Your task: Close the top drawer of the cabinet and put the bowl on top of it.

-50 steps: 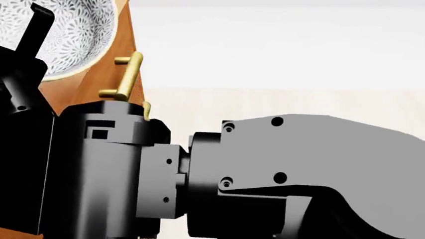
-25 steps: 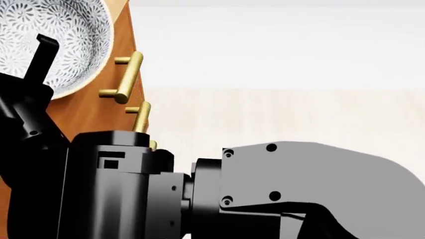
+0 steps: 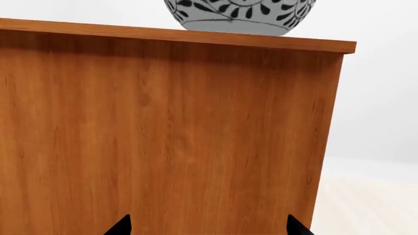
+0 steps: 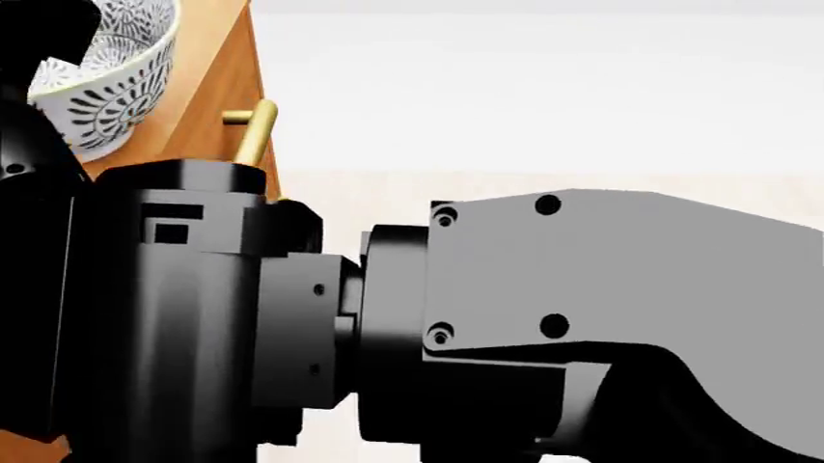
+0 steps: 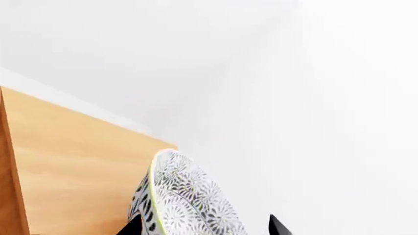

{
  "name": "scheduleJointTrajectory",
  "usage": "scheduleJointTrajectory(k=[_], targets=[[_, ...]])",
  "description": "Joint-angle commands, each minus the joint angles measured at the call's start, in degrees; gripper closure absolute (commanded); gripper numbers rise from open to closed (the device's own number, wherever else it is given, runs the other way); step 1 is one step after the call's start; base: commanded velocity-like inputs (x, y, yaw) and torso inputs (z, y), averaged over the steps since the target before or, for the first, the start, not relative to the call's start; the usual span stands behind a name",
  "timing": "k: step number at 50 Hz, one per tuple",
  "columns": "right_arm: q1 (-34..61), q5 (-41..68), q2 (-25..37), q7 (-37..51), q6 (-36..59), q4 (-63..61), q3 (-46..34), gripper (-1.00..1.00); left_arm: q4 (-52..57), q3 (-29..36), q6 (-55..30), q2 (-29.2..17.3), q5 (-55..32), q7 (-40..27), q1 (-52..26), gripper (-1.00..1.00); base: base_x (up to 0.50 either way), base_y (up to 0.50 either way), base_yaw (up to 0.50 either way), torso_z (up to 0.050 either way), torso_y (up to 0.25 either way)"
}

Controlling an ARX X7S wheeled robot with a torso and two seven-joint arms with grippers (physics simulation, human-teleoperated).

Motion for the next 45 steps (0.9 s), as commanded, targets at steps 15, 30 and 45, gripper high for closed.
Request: scheduleJointTrajectory(k=[15, 30, 45], targets=[[26.56, 10.85, 7.9, 1.52, -0.53, 6.86, 3.09, -1.0, 1.58, 0.21, -0.34, -0.55, -0.18, -0.63, 0.4, -1.0, 0.0, 0.0, 0.0, 0.0, 0.0], [24.8, 6.72, 28.83, 3.61, 8.11, -1.86, 2.56, -1.0, 1.76, 0.24, -0.07, -0.8, -0.27, -0.63, 0.26, -1.0, 0.0, 0.0, 0.0, 0.0, 0.0], [14.01, 7.32, 54.43, 15.06, 8.18, -25.07, -0.92, -1.0, 3.15, 0.03, 0.76, -1.28, -0.4, -0.8, 1.64, -1.0, 0.0, 0.0, 0.0, 0.0, 0.0]])
